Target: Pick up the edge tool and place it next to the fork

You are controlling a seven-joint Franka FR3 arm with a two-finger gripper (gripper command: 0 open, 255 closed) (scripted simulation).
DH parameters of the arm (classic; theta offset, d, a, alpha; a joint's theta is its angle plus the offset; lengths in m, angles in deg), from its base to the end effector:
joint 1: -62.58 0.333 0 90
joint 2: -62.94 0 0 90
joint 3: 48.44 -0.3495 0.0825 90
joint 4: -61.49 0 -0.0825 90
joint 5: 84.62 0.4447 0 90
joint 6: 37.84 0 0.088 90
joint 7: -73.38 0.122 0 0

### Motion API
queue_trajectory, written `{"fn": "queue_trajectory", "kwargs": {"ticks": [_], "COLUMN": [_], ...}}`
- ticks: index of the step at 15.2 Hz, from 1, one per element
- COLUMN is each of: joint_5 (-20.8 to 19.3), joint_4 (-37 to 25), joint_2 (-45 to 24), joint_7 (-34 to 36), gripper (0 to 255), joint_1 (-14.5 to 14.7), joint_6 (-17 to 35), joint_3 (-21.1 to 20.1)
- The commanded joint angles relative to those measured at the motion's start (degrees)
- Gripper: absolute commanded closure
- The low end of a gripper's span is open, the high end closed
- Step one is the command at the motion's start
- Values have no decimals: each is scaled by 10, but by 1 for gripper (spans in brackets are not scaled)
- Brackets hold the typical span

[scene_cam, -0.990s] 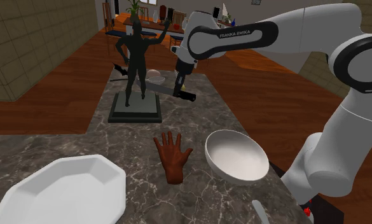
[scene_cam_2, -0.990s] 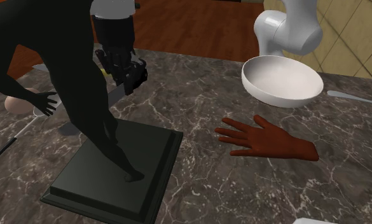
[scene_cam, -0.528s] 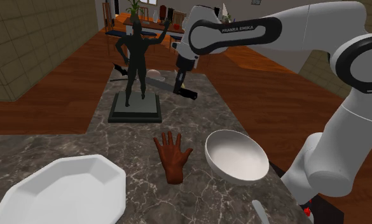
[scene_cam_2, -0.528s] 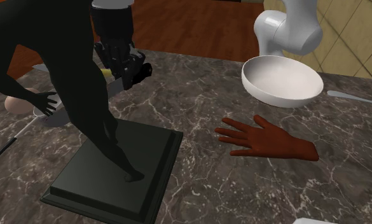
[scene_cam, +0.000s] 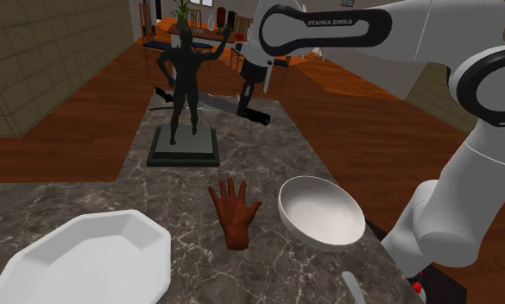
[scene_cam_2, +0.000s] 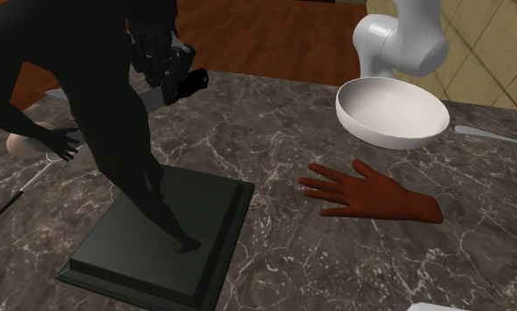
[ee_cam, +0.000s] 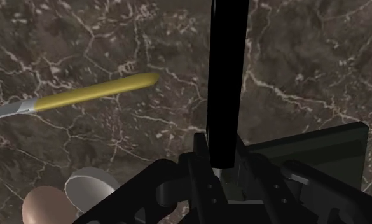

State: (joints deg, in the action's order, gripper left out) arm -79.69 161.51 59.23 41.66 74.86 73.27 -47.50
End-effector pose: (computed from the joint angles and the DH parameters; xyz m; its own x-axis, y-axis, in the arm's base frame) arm 0.6452 0.1368 0.5416 0.7395 0.6559 0.1515 0.6639 -0.7478 -0.0032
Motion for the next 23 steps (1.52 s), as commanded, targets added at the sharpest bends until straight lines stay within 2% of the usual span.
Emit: {"fn": "queue_trajectory", "kwargs": {"ticks": [1, 20, 23], "joint_5": [-1, -2, -6], "joint_4": [-13, -188, -103], "joint_2": [2, -22, 45], "joint_7": [2, 12, 32], "gripper": [255, 255, 255], "joint_1": [0, -1, 11], "joint_6": [-15, -165, -146], "joint_3": [0, 1, -9]}}
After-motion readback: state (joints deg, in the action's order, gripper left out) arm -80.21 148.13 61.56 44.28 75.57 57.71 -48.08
